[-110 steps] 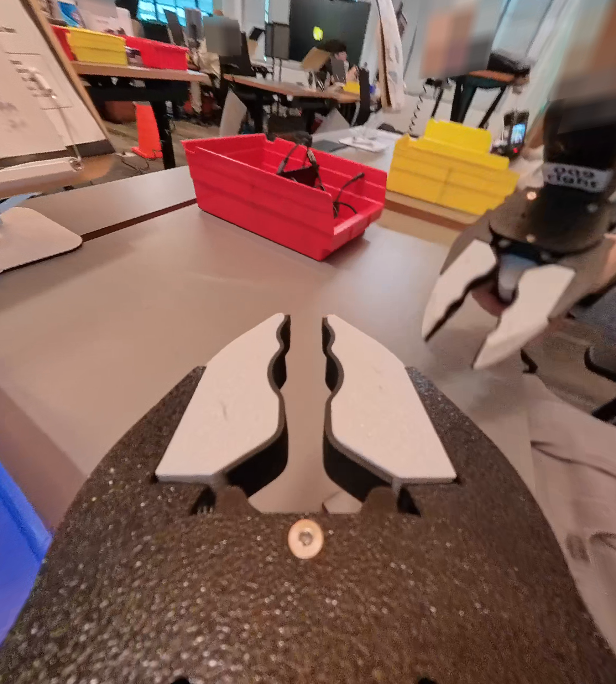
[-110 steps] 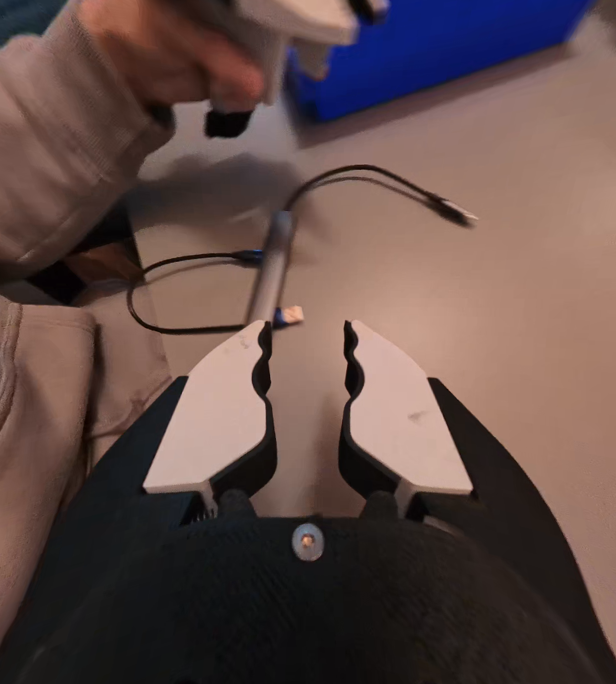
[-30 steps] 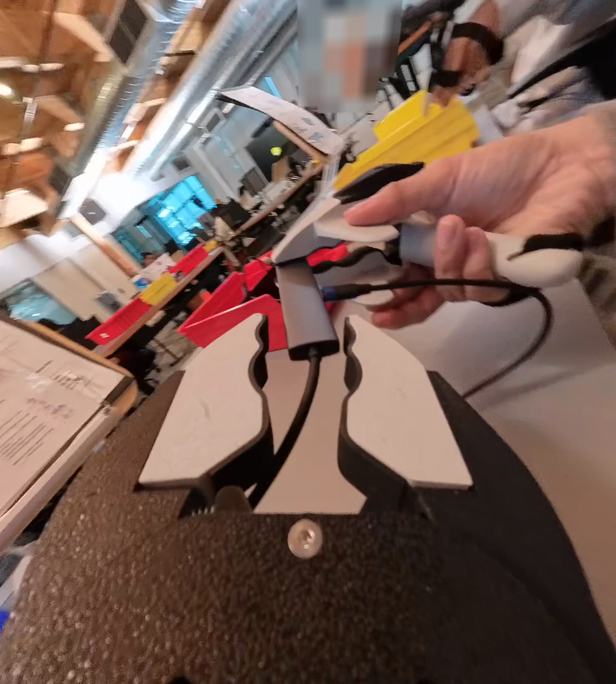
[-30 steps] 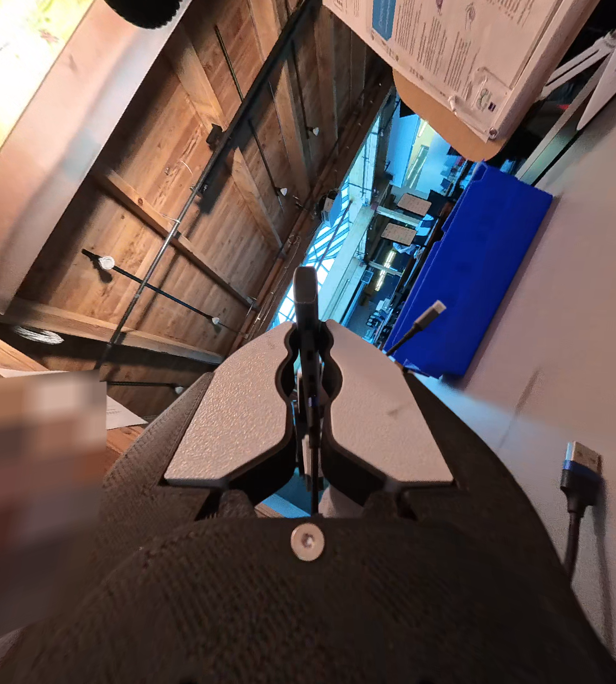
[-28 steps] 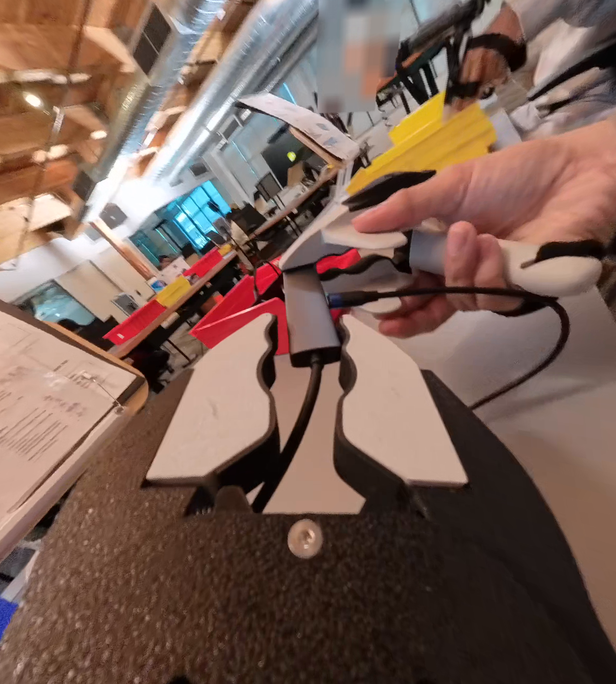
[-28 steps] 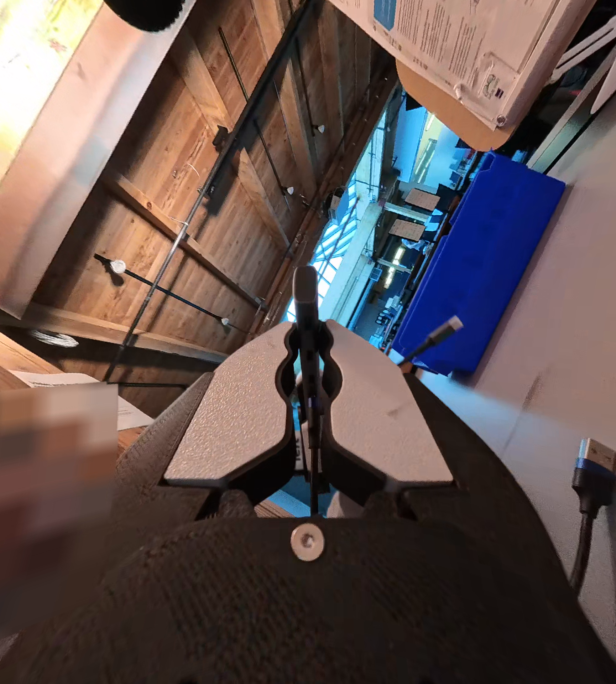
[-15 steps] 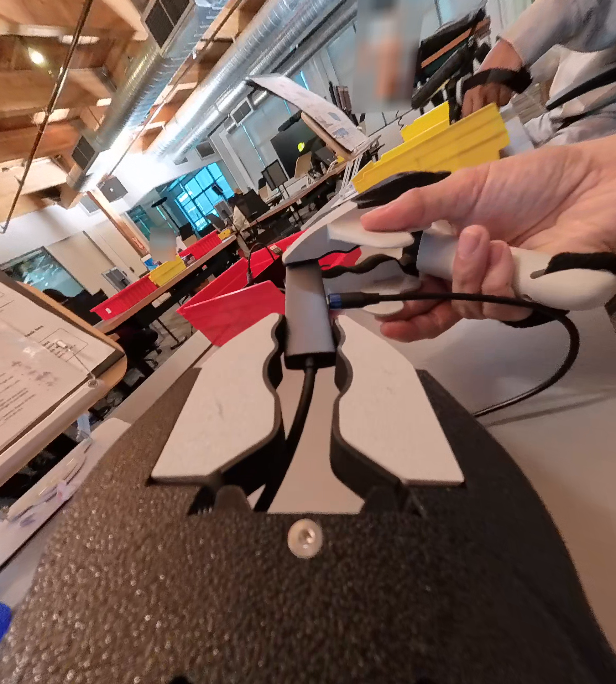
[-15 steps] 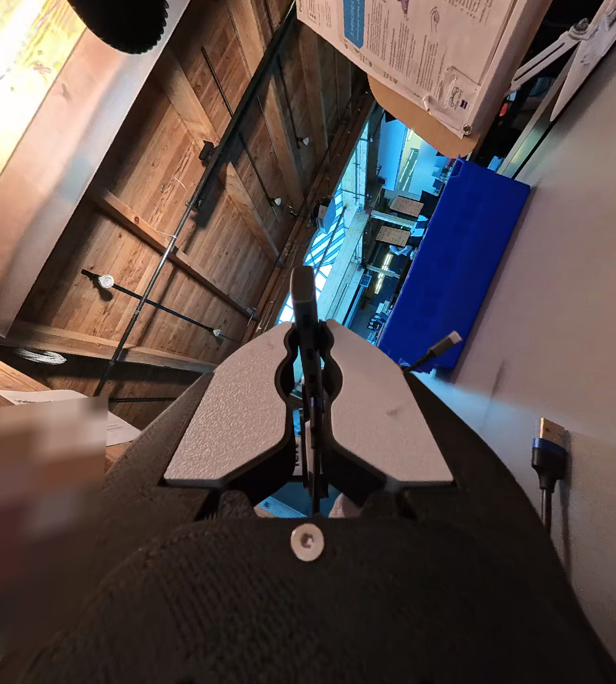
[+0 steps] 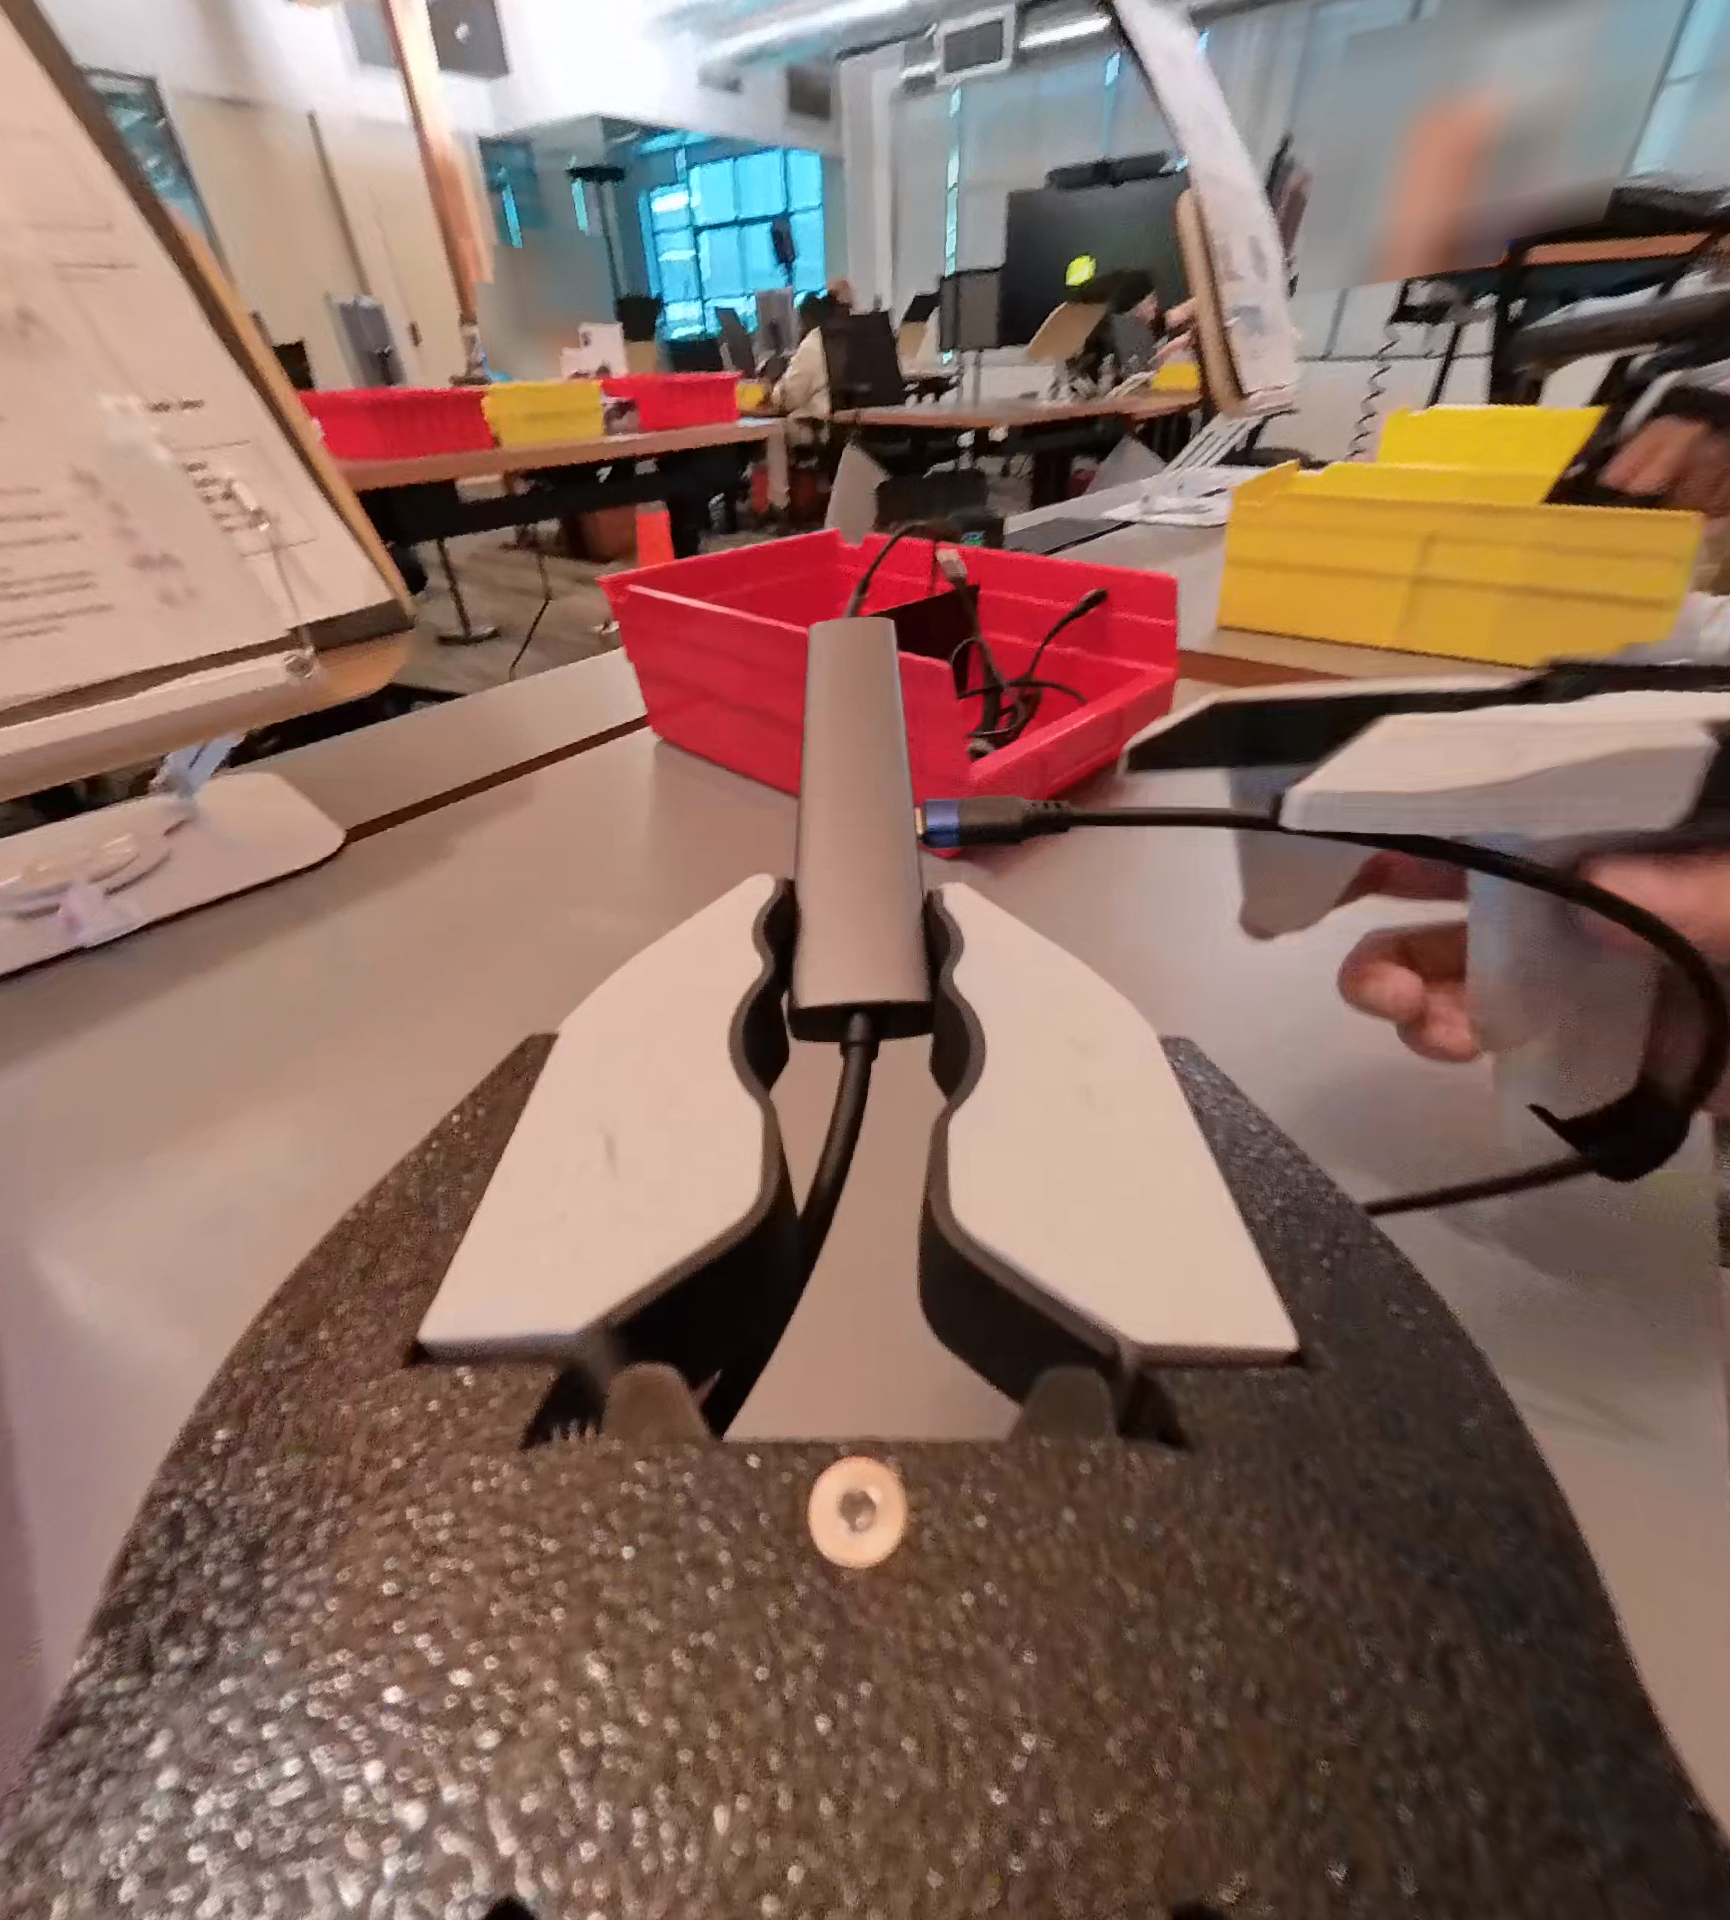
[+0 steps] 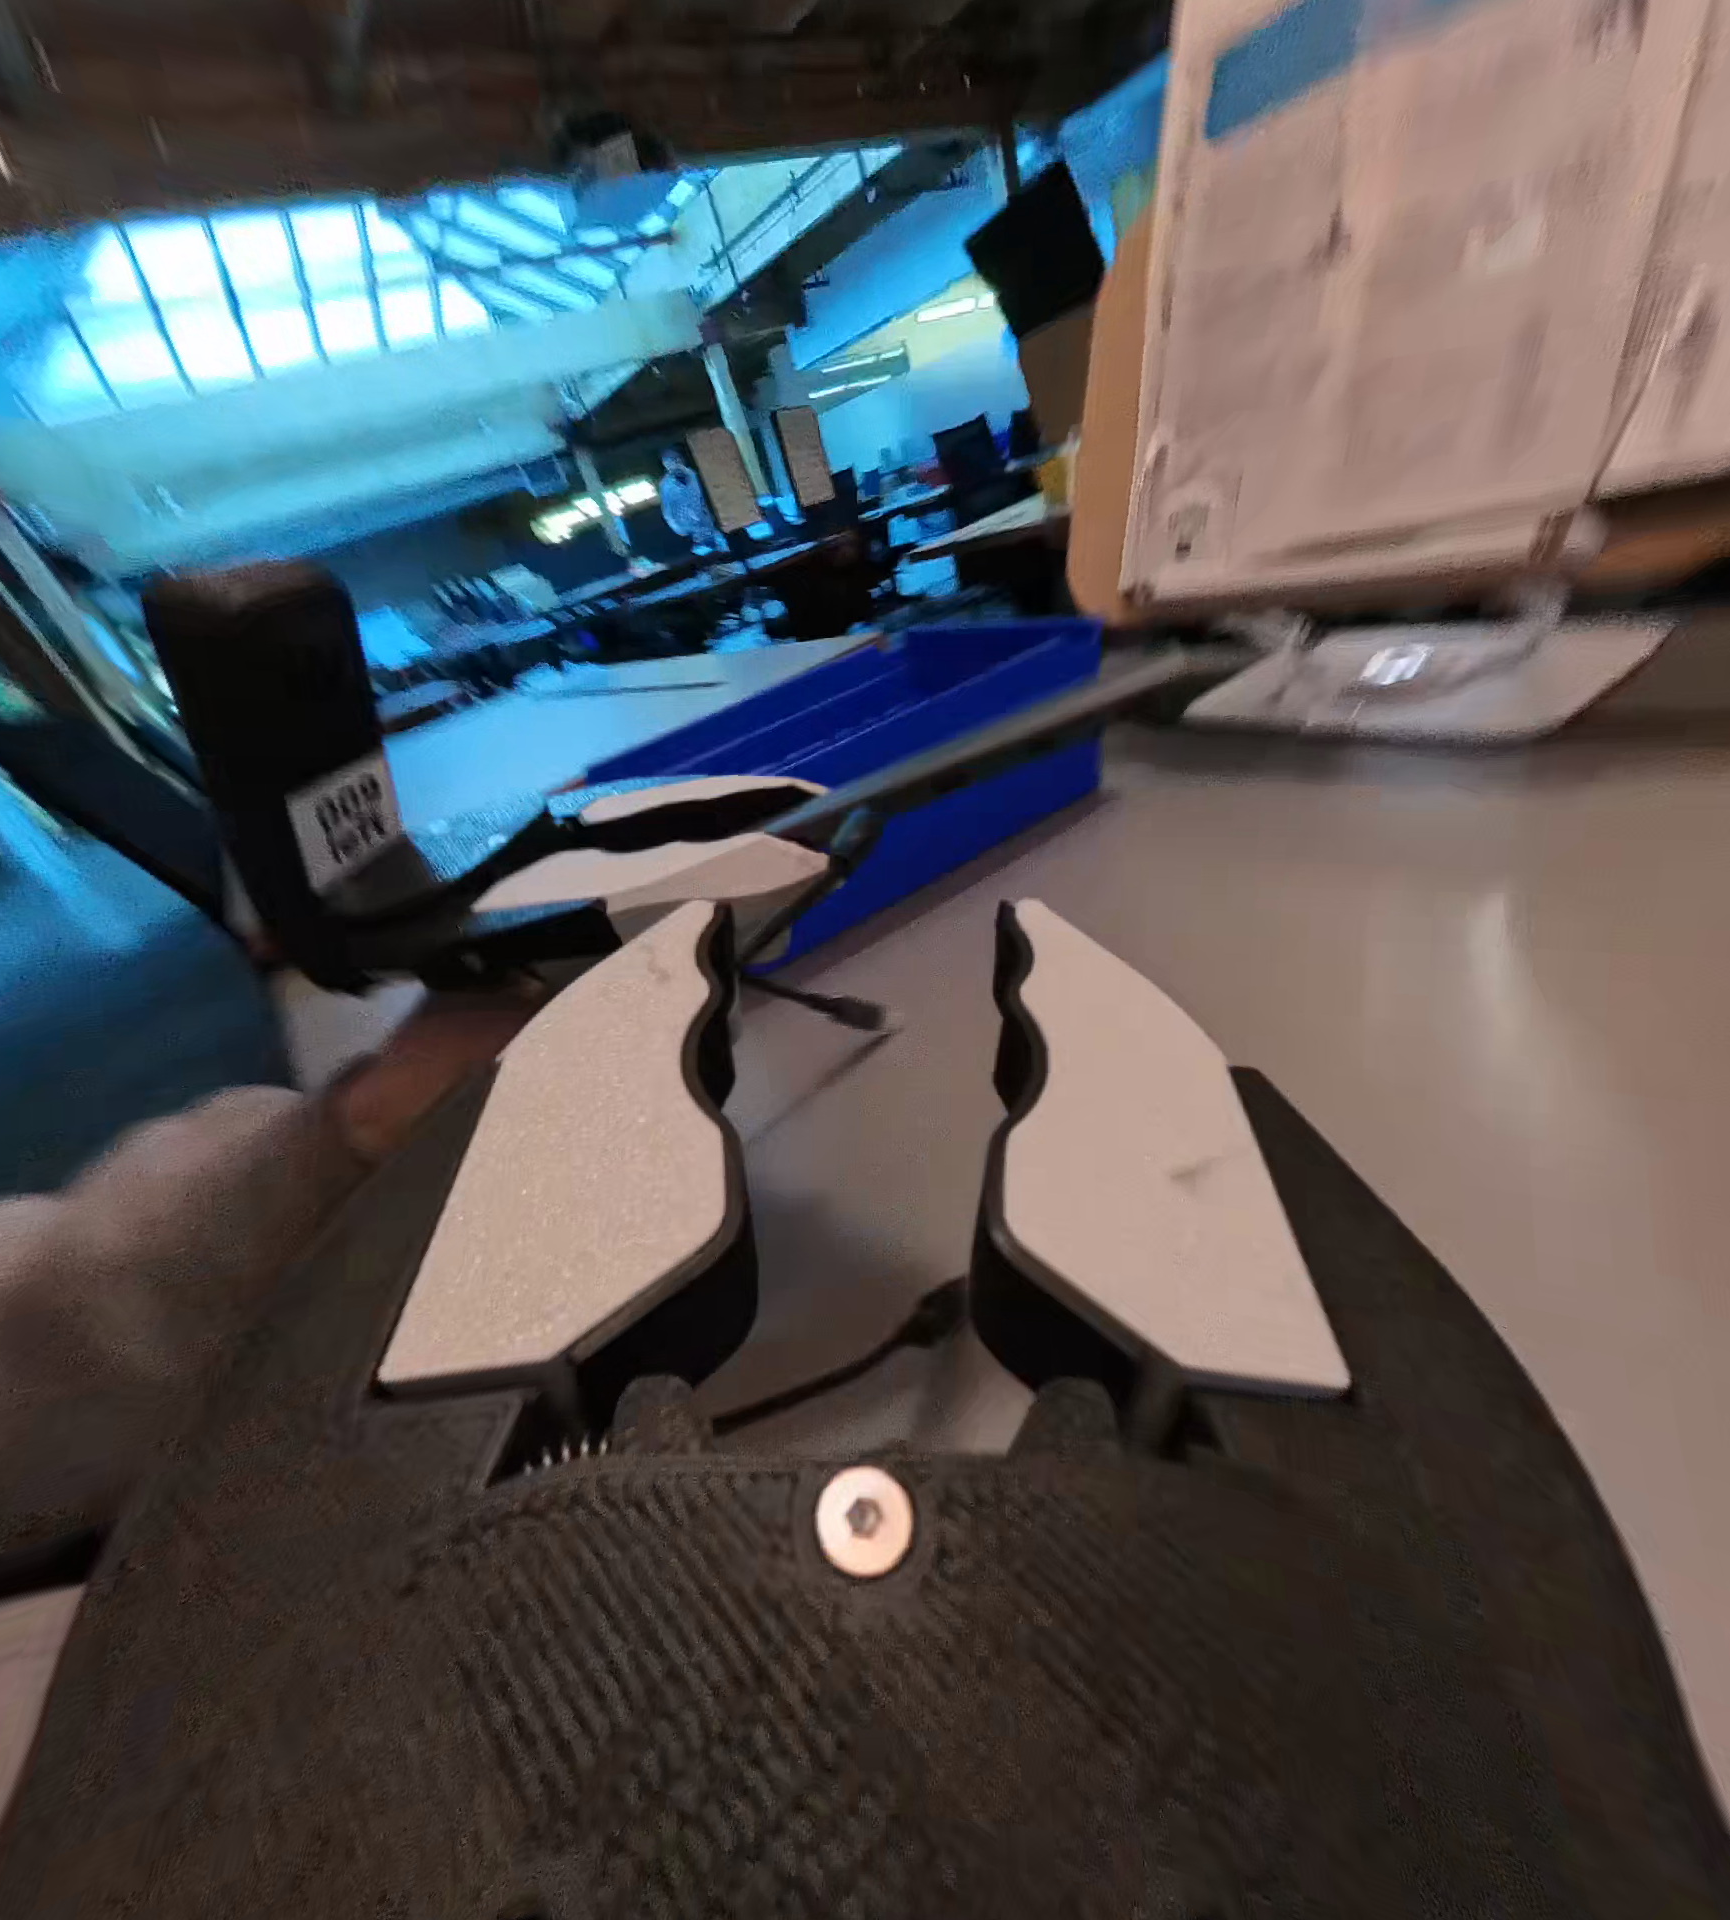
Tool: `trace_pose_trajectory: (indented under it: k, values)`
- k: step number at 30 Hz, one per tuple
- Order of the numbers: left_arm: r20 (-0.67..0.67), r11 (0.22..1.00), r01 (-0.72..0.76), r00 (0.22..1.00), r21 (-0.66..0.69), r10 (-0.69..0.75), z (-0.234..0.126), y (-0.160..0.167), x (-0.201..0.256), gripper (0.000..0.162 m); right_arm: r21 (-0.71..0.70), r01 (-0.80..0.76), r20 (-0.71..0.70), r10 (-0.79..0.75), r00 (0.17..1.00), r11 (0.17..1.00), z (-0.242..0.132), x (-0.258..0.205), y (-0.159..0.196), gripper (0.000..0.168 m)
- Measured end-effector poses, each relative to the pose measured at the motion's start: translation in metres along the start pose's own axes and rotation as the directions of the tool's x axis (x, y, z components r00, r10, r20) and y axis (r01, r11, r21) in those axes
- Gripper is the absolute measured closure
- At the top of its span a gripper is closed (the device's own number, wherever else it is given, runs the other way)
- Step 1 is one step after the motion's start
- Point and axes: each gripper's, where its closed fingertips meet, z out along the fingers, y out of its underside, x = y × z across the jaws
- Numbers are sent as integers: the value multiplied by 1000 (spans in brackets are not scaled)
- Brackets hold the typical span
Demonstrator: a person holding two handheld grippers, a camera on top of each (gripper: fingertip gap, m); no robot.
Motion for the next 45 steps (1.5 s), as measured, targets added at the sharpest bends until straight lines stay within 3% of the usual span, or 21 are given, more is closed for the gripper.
trace_pose_trajectory:
  k: [2, 7, 10, 12, 17, 24, 27, 29, 45]
  values:
    - [44, 999, -14, 999, -42, 16, 0, 3, -4, 139, 21, 178, -49, -177, 983, 984, 1, -5, -10, 137]
    - [95, 990, -97, 990, -107, 107, 2, 10, -5, 139, 13, 376, -149, -370, 917, 927, -2, -12, -40, 136]
    - [79, 986, -102, 990, -133, 114, 6, 15, 2, 139, -194, 435, -86, -457, 885, 879, 15, -13, -7, 124]
    - [63, 985, -115, 990, -128, 124, 8, 15, 8, 139, -255, 473, -109, -511, 853, 843, 21, -4, 8, 129]
    - [57, 989, -111, 992, -102, 117, 6, 9, 13, 139, -178, 356, -149, -382, 912, 917, 23, 7, 13, 154]
    - [42, 991, -93, 994, -94, 98, 7, 9, 15, 139, -210, 387, -155, -422, 893, 898, 22, 11, 22, 158]
    - [41, 993, -84, 995, -84, 88, 7, 7, 15, 139, -174, 412, -173, -440, 881, 894, 22, 9, 18, 158]
    - [50, 992, -85, 995, -93, 90, 7, 8, 13, 139, -143, 420, -185, -441, 878, 896, 22, 8, 14, 150]
    - [46, 995, -21, 999, -98, 25, 8, 12, 14, 139, -89, 394, -215, -404, 889, 915, 23, 9, 15, 157]
